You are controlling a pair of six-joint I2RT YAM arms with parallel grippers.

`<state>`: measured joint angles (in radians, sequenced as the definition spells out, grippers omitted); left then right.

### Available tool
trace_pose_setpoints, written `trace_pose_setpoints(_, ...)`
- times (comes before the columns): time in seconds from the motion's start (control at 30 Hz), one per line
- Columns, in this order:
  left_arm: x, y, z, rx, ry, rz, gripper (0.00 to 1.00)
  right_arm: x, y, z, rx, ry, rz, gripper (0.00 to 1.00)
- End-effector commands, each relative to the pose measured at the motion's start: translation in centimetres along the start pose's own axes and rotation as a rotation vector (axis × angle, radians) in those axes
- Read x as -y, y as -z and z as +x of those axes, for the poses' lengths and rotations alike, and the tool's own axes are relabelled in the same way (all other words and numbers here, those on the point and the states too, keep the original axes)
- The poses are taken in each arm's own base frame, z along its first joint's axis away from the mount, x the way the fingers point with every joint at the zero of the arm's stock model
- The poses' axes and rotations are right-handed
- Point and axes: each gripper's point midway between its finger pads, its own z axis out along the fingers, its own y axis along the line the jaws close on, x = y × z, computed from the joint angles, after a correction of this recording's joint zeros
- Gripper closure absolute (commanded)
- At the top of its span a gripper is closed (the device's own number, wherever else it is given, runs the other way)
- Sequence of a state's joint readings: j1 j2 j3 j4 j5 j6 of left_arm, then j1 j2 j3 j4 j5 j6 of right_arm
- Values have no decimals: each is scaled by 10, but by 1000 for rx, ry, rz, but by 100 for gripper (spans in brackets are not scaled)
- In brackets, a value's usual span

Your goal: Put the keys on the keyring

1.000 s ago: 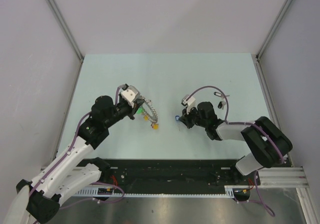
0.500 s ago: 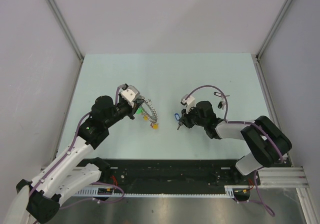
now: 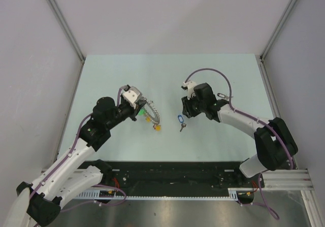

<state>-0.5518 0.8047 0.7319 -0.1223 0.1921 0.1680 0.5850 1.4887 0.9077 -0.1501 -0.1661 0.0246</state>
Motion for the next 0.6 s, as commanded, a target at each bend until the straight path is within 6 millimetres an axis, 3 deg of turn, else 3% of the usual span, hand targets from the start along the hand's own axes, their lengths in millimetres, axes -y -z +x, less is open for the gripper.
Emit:
trace_pose_setpoints(0.0, -6, 5, -31, 105, -44, -22, 99, 13, -6, 27, -213, -79, -17, 62)
trace_pose_setpoints(0.17, -7, 5, -30, 99, -46, -24, 99, 13, -13, 35, -338, -109, -98, 64)
trace_pose_setpoints(0.57, -7, 3, -28, 88, -45, -21, 100, 6, -34, 35, -399, -138, -266, 70)
